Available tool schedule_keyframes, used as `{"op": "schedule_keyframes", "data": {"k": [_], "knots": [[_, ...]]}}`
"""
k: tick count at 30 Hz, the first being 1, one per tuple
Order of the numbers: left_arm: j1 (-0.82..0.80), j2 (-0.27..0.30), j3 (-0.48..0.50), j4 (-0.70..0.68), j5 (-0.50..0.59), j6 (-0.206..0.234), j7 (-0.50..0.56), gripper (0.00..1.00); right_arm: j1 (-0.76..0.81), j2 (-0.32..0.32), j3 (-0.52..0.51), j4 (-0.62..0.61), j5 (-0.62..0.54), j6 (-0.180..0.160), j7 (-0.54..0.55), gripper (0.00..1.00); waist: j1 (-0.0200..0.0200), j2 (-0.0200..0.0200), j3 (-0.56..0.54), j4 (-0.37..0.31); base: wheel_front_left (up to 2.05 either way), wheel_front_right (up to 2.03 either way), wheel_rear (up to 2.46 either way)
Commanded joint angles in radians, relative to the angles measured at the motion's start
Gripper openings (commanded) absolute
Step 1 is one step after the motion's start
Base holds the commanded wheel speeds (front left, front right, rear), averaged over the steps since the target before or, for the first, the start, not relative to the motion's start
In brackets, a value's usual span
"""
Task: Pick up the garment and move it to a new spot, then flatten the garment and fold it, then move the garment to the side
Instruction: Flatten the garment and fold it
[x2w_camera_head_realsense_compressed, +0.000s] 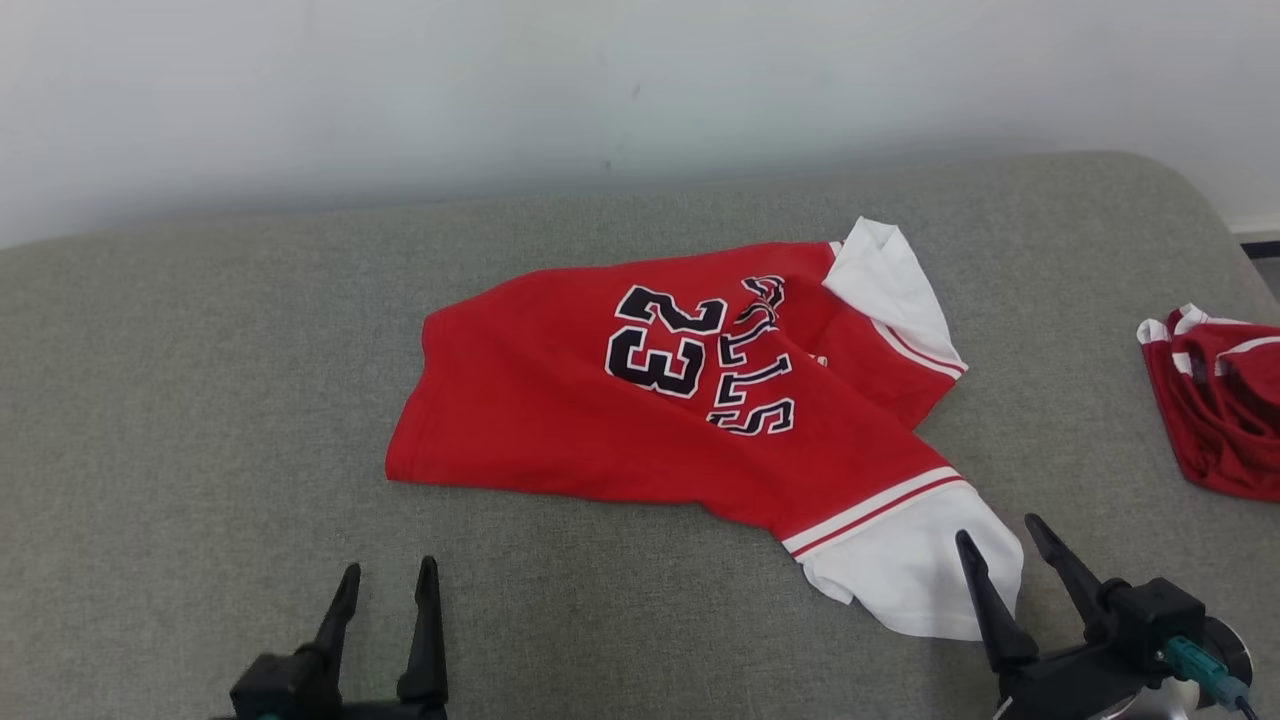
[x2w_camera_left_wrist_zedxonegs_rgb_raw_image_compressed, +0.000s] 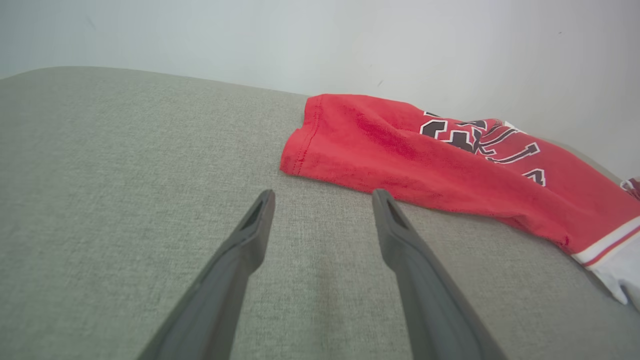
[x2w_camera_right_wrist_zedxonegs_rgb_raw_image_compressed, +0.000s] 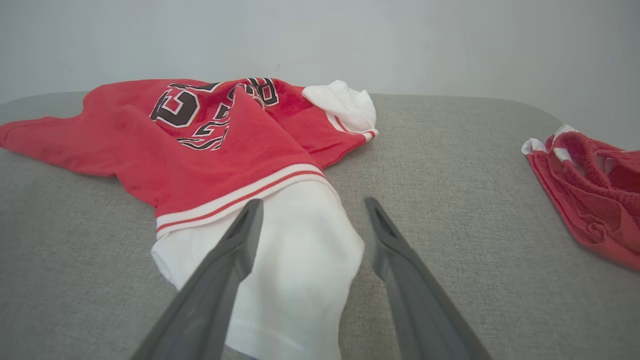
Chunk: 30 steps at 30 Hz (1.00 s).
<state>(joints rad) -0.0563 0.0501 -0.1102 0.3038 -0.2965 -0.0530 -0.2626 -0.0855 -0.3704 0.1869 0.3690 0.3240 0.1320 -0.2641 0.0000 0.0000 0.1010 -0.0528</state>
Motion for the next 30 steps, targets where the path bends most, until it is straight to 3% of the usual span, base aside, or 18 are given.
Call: {"op": "schedule_keyframes", "data": {"k": [1,9,15,23,30], "knots": [[-0.034,0.001,0.006,0.0,0.011,0.002,-0.003,1.0,-0.014,0.015,-0.009,-0.014,-0.006,-0.002,0.0,1.0,0.0,0.0,0.041,-0.005,0.0,0.0,0.0],[-0.217,0.001,0.049,0.102,0.066,0.025,-0.003,1.0,-0.072,0.04,-0.032,-0.062,-0.028,-0.002,0.0,1.0,0.0,0.0,0.145,-0.03,0.0,0.0,0.0],[-0.31,0.001,0.099,0.182,0.106,0.009,-0.003,1.0,-0.093,0.051,-0.041,-0.069,-0.035,-0.002,0.0,1.0,0.0,0.0,0.189,-0.068,0.0,0.0,0.0],[-0.334,0.001,0.136,0.222,0.115,0.001,-0.003,1.0,-0.089,0.058,-0.049,-0.053,-0.031,-0.002,0.0,1.0,0.0,0.0,0.194,-0.089,0.0,0.0,0.0],[-0.339,0.0,0.176,0.221,0.122,0.026,-0.003,1.0,-0.106,0.068,-0.048,-0.048,-0.032,-0.002,0.0,1.0,0.0,0.0,0.201,-0.1,0.0,0.0,0.0]]}}
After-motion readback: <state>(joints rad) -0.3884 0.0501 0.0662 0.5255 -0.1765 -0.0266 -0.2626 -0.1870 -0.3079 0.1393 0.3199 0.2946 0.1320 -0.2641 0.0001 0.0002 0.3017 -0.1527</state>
